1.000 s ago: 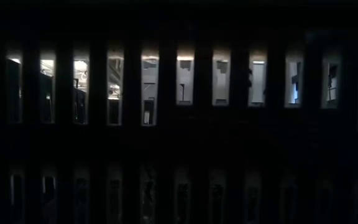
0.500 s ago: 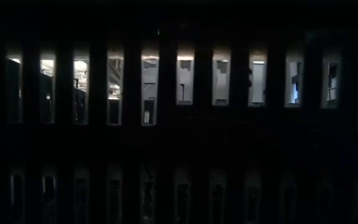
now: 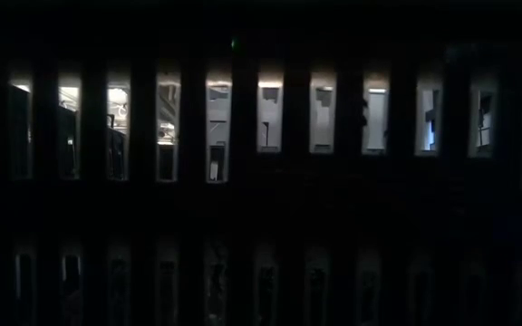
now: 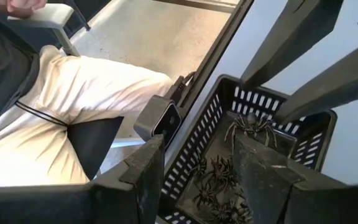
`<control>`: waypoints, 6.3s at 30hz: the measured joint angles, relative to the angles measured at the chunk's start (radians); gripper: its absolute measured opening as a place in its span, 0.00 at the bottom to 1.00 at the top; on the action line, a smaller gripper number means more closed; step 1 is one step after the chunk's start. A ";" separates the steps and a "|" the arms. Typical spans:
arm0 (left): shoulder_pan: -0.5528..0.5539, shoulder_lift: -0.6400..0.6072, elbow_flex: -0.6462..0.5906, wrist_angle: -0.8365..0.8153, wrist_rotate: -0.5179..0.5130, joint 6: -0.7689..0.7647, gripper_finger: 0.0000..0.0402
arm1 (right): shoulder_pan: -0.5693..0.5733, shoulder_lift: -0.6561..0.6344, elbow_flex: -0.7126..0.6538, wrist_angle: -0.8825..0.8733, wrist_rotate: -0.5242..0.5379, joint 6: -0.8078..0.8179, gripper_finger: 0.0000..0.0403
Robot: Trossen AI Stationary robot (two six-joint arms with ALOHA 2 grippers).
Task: Sort Halloween decoration
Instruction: Put the black spider toy into the bottom black bin, then put the orange spider toy into the top black bin
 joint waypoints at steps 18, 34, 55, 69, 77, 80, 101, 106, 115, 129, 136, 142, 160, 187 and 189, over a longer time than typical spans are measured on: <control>-0.007 0.000 0.000 -0.038 0.005 -0.056 0.23 | 0.000 0.000 0.000 0.042 0.019 -0.027 0.46; -0.006 0.003 0.000 -0.049 0.005 -0.058 0.23 | -0.002 -0.032 0.015 -0.107 0.037 -0.034 0.46; 0.033 -0.564 -0.169 -0.405 -0.086 -0.045 0.23 | -0.172 -0.510 -0.369 -0.544 0.435 0.234 0.46; 0.089 -0.691 -0.680 0.336 -0.204 -0.187 0.23 | -0.504 -0.621 -0.703 -0.651 0.428 0.512 0.46; 0.090 -0.691 -0.689 0.354 -0.214 -0.214 0.23 | -0.592 -0.619 -0.782 -0.589 0.399 0.530 0.46; 0.089 -0.691 -0.689 0.354 -0.214 -0.214 0.23 | -0.598 -0.620 -0.793 -0.570 0.383 0.528 0.46; 0.089 -0.691 -0.689 0.351 -0.213 -0.214 0.23 | -0.595 -0.617 -0.721 -0.580 0.399 0.438 0.27; 0.081 -0.691 -0.689 0.347 -0.214 -0.214 0.23 | -0.595 -0.616 -0.733 -0.591 0.399 0.422 0.42; 0.065 -0.690 -0.689 0.342 -0.213 -0.214 0.23 | -0.595 -0.622 -0.831 -0.470 0.339 0.450 0.60; 0.065 -0.690 -0.688 0.327 -0.213 -0.214 0.23 | -0.594 -0.617 -0.822 -0.439 0.340 0.419 0.11; 0.065 -0.690 -0.688 0.318 -0.213 -0.214 0.23 | -0.596 -0.615 -0.746 -0.439 0.344 0.371 0.02; 0.065 -0.690 -0.688 0.315 -0.214 -0.214 0.23 | -0.596 -0.616 -0.674 -0.422 0.341 0.319 0.01; 0.065 -0.690 -0.688 0.322 -0.294 -0.214 0.23 | -0.765 -0.513 -0.453 0.037 0.391 -0.058 0.00; 0.066 -0.690 -0.688 0.348 -0.299 -0.214 0.23 | -1.046 -0.209 -0.257 0.104 -0.145 -0.049 0.34; 0.066 -0.690 -0.688 0.348 -0.295 -0.214 0.23 | -1.046 -0.234 -0.257 0.098 -0.216 -0.042 0.34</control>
